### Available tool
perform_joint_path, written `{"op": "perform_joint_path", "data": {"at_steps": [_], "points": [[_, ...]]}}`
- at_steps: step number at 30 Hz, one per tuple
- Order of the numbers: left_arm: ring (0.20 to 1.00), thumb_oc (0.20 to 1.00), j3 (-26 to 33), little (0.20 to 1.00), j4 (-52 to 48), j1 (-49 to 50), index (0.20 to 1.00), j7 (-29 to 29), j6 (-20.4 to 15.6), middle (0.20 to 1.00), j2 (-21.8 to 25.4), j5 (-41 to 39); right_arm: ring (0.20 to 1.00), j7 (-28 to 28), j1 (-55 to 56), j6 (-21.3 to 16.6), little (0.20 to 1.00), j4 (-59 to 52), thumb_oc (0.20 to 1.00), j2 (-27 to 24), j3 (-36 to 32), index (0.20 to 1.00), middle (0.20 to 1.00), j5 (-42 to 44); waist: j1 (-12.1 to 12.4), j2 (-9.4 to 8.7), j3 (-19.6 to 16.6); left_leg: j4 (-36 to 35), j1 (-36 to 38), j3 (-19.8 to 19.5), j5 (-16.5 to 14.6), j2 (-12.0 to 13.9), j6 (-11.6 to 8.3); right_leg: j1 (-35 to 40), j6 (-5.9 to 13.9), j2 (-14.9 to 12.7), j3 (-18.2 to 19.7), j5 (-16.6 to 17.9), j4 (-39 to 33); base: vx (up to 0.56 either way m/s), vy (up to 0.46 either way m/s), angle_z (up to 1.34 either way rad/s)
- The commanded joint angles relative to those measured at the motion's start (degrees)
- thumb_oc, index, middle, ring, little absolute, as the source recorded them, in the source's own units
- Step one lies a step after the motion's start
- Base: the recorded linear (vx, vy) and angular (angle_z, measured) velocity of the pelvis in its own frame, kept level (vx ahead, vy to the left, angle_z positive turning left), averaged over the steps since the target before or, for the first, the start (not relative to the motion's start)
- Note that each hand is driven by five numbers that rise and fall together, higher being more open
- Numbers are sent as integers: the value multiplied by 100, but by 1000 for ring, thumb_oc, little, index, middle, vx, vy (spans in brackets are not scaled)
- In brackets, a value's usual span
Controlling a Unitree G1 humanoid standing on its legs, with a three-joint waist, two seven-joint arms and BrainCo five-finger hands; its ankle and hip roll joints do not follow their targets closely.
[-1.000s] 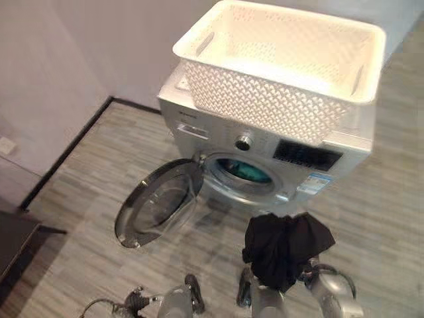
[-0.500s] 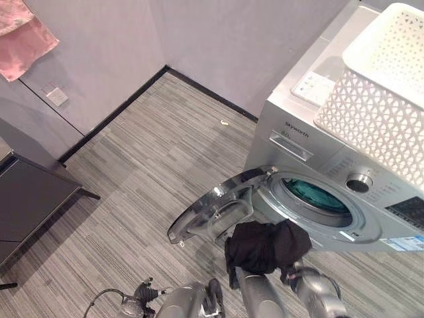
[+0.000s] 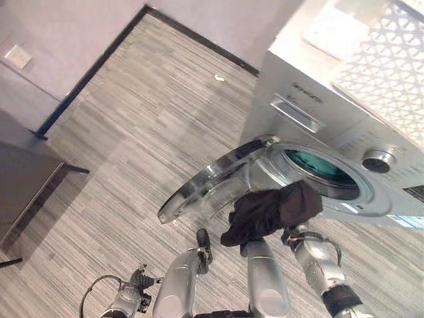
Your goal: Grab the laundry basket,head to the washer,open it,put in the laundry and shut it.
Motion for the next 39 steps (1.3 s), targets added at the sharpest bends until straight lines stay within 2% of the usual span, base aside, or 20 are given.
{"op": "perform_joint_path", "data": {"at_steps": [1,11,15,16,17,18,19,20,23,24,26,27,28,37,39], "points": [[1000,1000,-222,1000,-277,324,1000,37,-130,1000,31,-213,200,-213,-116,-418,200,-257,200,-10,-20,200,200,-23,82,-29,-412,1094,-133,-147,-781,147,-147,-50,577,-187,226,743,-919,13,7,5],[1000,1000,-609,1000,-621,251,1000,146,-185,1000,-4,-510,200,-1032,-1235,-807,200,279,200,99,-463,200,200,347,163,230,-134,1503,-810,-163,-894,236,-138,-748,482,-93,248,564,-519,-1,-1,0],[1000,1000,-853,1000,-579,98,1000,284,-168,1000,-64,-681,200,-1654,-2456,-1726,200,955,200,482,-1348,200,200,1746,248,525,-47,1827,-1277,-209,-995,280,-161,-1229,413,-44,248,355,-78,-1,-8,2],[1000,1000,-854,1000,-575,83,1000,283,-169,1000,-62,-682,200,-1635,-2477,-1733,200,980,200,474,-1353,200,200,1764,254,527,-48,1845,-1297,-210,-1004,284,-162,-1249,412,-40,248,348,-63,7,-22,8],[1000,1000,-960,1000,-509,18,1000,287,-128,1000,-114,-757,200,-1857,-2939,-1963,200,1207,200,545,-1650,200,200,2085,292,631,-52,1966,-1476,-226,-1043,308,-179,-1439,384,-21,244,254,105,98,-11,11],[1000,1000,-1043,1000,-510,-21,1000,329,-127,1000,-111,-817,200,-2035,-3374,-2077,200,1491,200,435,-1776,200,200,2182,400,790,-100,2073,-1607,-325,-1196,346,-192,-1596,389,40,239,7,334,81,-15,8],[1000,1000,-1047,1000,-509,-37,1000,331,-127,1000,-114,-820,200,-2025,-3402,-2081,200,1518,200,418,-1779,200,200,2196,399,787,-95,2095,-1645,-320,-1176,341,-191,-1621,381,32,240,34,329,102,-17,10],[1000,1000,-1173,1000,-541,-84,1000,339,-150,1000,-104,-920,200,-2077,-3987,-2075,200,2094,200,84,-1960,200,200,2484,482,937,-115,2158,-1809,-369,-1213,348,-201,-1825,373,28,233,-91,514,14,-25,9],[1000,1000,-1251,1000,-625,-97,1000,340,-191,1000,-89,-1033,200,-2090,-4362,-2048,200,2478,200,-277,-2041,200,200,2592,518,1013,-105,2238,-2027,-351,-1095,329,-205,-2008,322,-24,228,-21,593,-31,-49,9],[1000,1000,-1323,1000,-701,-92,1000,318,-229,1000,-59,-1114,200,-2121,-4660,-2033,200,2796,200,-540,-2100,200,200,2751,626,1147,-154,2213,-2038,-439,-1192,336,-230,-2081,357,3,221,-256,775,105,-21,10],[1000,1000,-1408,1000,-720,-134,1000,291,-229,1000,-62,-1155,200,-2052,-5063,-2031,200,3137,200,-857,-2188,200,200,3042,711,1269,-195,2218,-2130,-480,-1177,315,-239,-2216,342,-12,201,-353,920,35,-26,9],[1000,1000,-1423,1000,-720,-156,1000,291,-230,1000,-75,-1160,200,-2011,-5100,-2026,200,3191,200,-906,-2179,200,200,3082,682,1246,-161,2241,-2218,-425,-1065,300,-234,-2271,300,-52,195,-218,875,53,-18,13],[1000,1000,-1463,1000,-682,-179,1000,247,-222,1000,-76,-1168,200,-1944,-5367,-2005,200,3235,200,-1132,-2108,200,200,3156,774,1336,-228,2241,-2214,-518,-1157,318,-259,-2351,318,-25,217,-454,1118,41,-60,13],[1000,1000,-1638,1000,-716,-174,1000,141,-312,1000,-79,-1231,200,-1988,-6314,-2019,200,3086,200,-2451,-1463,200,200,2463,941,1549,-394,2264,-2392,-753,-1046,256,-395,-2664,222,-230,111,-917,1810,52,-64,16],[1000,1000,-1635,1000,-739,-189,1000,134,-349,1000,-56,-1298,200,-1905,-6711,-2162,200,2854,200,-2857,-1226,200,200,2434,963,1585,-428,2281,-2464,-839,-990,232,-443,-2796,190,-292,98,-1038,2047,34,-104,23]]}}
